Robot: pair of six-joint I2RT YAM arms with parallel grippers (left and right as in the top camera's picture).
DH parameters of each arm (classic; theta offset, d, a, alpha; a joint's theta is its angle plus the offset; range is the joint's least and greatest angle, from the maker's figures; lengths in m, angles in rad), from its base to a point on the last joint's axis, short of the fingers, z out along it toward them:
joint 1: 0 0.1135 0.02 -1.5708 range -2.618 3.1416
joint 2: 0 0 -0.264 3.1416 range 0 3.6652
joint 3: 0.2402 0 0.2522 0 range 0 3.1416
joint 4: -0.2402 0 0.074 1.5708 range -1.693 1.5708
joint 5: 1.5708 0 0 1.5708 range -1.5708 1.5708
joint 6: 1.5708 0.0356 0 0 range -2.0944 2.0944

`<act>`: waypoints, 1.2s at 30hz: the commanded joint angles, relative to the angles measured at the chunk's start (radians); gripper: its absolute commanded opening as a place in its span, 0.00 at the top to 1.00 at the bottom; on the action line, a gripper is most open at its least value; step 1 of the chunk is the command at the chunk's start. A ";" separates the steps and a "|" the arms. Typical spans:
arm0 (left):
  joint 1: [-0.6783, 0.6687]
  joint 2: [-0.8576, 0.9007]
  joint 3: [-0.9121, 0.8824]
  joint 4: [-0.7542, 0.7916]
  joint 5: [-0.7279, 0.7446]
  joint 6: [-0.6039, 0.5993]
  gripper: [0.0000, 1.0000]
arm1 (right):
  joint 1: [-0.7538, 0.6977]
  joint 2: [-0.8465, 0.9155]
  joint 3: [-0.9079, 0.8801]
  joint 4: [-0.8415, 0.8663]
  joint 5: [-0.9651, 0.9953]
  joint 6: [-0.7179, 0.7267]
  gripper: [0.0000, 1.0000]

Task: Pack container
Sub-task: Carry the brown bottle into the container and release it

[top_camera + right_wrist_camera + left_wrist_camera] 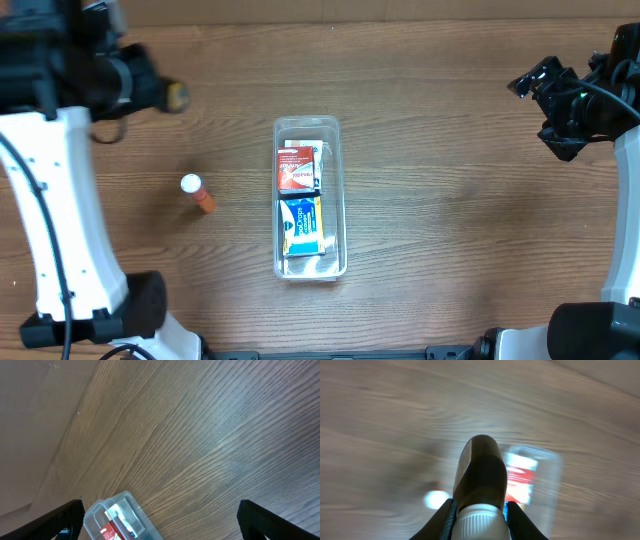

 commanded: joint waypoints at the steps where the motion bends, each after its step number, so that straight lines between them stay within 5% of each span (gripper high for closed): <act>1: -0.209 0.011 -0.023 0.038 -0.074 -0.258 0.93 | 0.000 -0.004 0.004 0.002 -0.006 0.001 0.00; 11: -0.552 0.071 -0.451 0.365 -0.162 -0.544 0.96 | 0.000 -0.004 0.004 0.002 -0.006 0.001 0.00; 25: -0.570 0.072 -0.791 0.671 -0.158 -0.661 0.94 | 0.000 -0.004 0.004 0.002 -0.006 0.001 0.00; 34: -0.573 0.072 -0.851 0.769 -0.084 -0.681 0.91 | 0.000 -0.004 0.004 0.002 -0.006 0.001 0.00; 36: -0.573 0.072 -0.851 0.772 -0.074 -0.681 0.78 | 0.000 -0.004 0.004 0.002 -0.006 0.001 0.00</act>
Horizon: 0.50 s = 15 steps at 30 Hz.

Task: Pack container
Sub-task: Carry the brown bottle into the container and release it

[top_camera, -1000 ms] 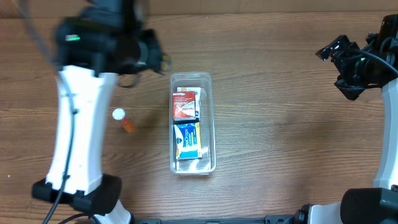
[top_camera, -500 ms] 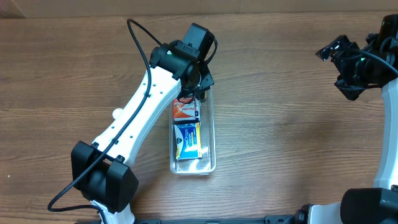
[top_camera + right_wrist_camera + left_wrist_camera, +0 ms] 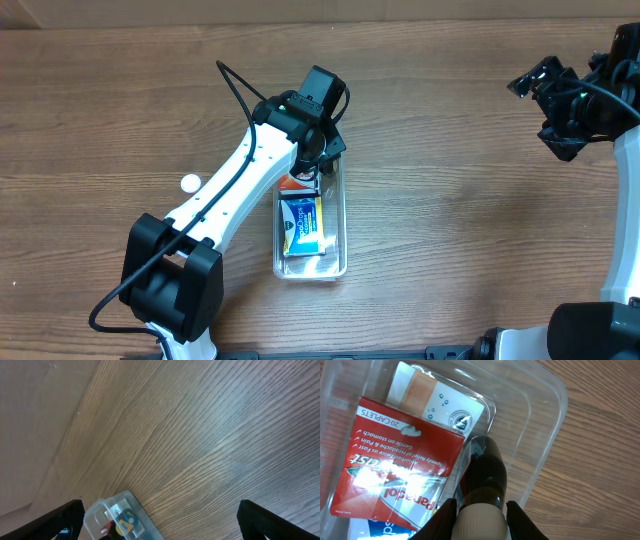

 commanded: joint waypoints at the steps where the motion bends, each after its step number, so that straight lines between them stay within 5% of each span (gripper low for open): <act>1: -0.003 -0.006 0.002 0.010 0.045 -0.008 0.69 | 0.000 -0.004 0.004 0.002 -0.005 0.000 0.00; 4: 0.000 -0.008 0.019 0.011 0.080 0.007 0.57 | 0.000 -0.004 0.004 0.002 -0.005 0.000 0.00; 6: 0.022 -0.008 0.081 0.003 0.148 0.093 0.30 | 0.000 -0.004 0.004 0.002 -0.005 0.000 0.00; 15: 0.176 -0.009 0.589 -0.425 0.139 0.351 0.28 | 0.000 -0.004 0.004 0.002 -0.005 0.000 0.00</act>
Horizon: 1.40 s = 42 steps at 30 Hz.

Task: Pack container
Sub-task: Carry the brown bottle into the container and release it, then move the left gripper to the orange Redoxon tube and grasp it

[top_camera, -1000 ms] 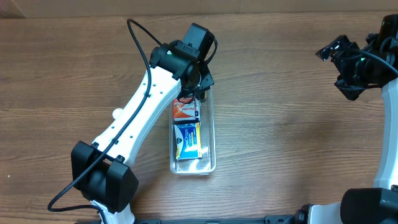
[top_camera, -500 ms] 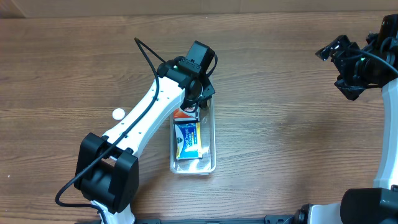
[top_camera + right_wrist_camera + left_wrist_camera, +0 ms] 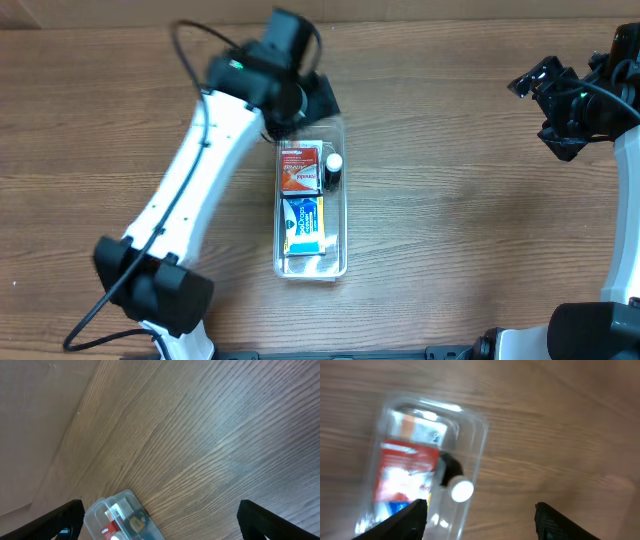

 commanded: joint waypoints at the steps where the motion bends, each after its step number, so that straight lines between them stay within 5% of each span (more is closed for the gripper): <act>1: 0.071 -0.008 0.219 -0.167 -0.046 0.170 0.25 | 0.000 -0.004 0.004 0.003 -0.005 0.000 0.00; 5: 0.165 -0.008 0.325 -0.454 -0.220 0.219 0.09 | 0.000 -0.004 0.004 0.003 -0.005 0.000 0.00; 7: 0.203 -0.018 0.269 -0.480 -0.233 0.317 0.06 | 0.000 -0.004 0.004 0.003 -0.005 0.000 0.00; 11: 0.275 -0.026 0.021 -0.479 -0.200 0.279 0.02 | 0.000 -0.004 0.004 0.003 -0.005 0.000 0.00; 17: 0.298 -0.027 -0.273 -0.342 -0.227 0.242 0.08 | 0.000 -0.004 0.004 0.003 -0.005 0.000 0.00; 26: 0.298 -0.068 -0.286 -0.293 -0.340 0.214 0.09 | 0.000 -0.004 0.004 0.003 -0.005 0.000 0.00; 30: 0.334 -0.092 -0.287 -0.326 -0.460 0.161 0.00 | 0.000 -0.004 0.004 0.003 -0.005 0.000 0.00; 34: 0.372 -0.091 -0.363 -0.200 -0.291 0.337 0.00 | 0.000 -0.004 0.004 0.003 -0.005 0.000 0.00; 39: 0.372 -0.091 -0.499 -0.103 -0.267 0.371 0.03 | 0.000 -0.004 0.004 0.003 -0.005 0.000 0.00; 42: 0.372 -0.091 -0.519 -0.047 -0.251 0.418 0.16 | 0.000 -0.004 0.004 0.003 -0.005 0.000 0.00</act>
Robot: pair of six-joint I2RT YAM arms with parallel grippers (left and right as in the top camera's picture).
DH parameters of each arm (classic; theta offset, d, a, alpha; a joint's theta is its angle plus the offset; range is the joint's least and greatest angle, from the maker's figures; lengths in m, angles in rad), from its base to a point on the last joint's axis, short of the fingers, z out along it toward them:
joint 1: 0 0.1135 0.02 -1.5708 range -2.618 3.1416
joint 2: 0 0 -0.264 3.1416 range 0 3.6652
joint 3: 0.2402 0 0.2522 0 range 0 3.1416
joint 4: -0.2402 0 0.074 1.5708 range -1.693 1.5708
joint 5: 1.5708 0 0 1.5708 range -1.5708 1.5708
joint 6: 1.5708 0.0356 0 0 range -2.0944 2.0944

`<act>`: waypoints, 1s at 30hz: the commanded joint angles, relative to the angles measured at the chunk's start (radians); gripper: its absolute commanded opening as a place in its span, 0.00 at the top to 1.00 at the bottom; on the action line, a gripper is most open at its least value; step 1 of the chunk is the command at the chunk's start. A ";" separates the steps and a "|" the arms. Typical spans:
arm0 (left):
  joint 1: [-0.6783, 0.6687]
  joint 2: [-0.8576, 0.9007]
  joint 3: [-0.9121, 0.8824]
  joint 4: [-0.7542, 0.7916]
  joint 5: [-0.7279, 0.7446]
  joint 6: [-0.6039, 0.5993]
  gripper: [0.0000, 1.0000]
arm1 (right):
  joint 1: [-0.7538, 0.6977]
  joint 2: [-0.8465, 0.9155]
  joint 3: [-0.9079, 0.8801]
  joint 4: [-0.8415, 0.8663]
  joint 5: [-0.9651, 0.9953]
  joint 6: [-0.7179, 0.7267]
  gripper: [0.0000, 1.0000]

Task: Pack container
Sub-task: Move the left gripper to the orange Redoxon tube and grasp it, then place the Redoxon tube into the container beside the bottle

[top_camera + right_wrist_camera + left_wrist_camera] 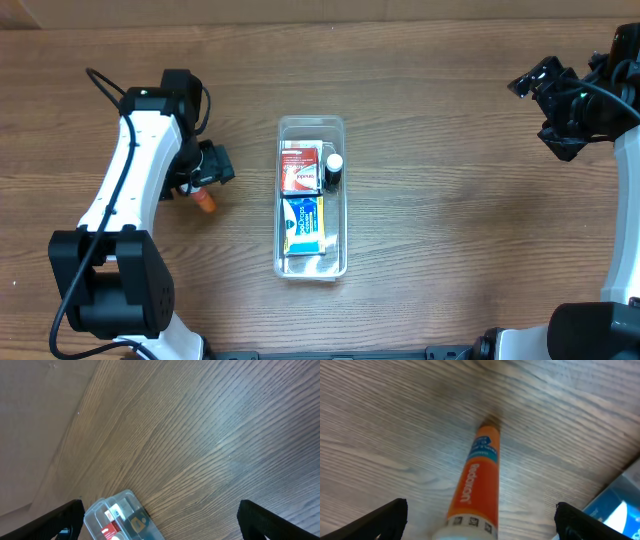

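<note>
The clear plastic container point(310, 262) lies mid-table holding a red box point(298, 170), a blue box point(300, 225) and a dark bottle with a white cap point(333, 168) beside the red box. An orange tube with a white cap point(481, 477) lies on the wood left of the container. My left gripper point(200, 176) is down over the tube, open, with one finger on each side point(387, 520). My right gripper point(556, 100) hangs open at the far right, well away from everything. The container's end point(117, 517) shows low in the right wrist view.
The wooden table point(450, 220) carries only the container and the tube. The container's corner point(620, 505) lies close to the right of the tube in the left wrist view. The left arm point(125, 200) stretches along the table's left side.
My left gripper has gone from above the container's far end to the orange tube at the left, still open, now straddling the tube. The right arm has not moved.
My left gripper was at the far left, shut on the dark bottle. Then it held the bottle down inside the container beside the red box. Then it was open above the container, the bottle left inside. Now it stands open over the orange tube.
</note>
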 commanded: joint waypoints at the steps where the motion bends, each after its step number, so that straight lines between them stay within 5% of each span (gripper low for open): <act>1: -0.002 -0.018 -0.013 0.038 0.031 0.064 0.20 | 0.000 -0.004 0.004 0.002 -0.005 0.000 0.00; 8: 0.000 -0.019 -0.013 0.043 0.032 0.064 0.61 | 0.000 -0.004 0.004 0.002 -0.005 0.000 0.00; 11: 0.000 -0.028 -0.008 0.032 0.032 0.061 0.66 | 0.000 -0.004 0.004 0.002 -0.005 0.000 0.00; 20: -0.055 -0.151 0.314 -0.153 0.262 0.061 0.68 | 0.000 -0.004 0.004 0.002 -0.005 0.000 0.00; 30: -0.588 -0.182 0.338 -0.113 0.072 -0.151 0.66 | 0.000 -0.004 0.004 0.002 -0.005 0.000 0.00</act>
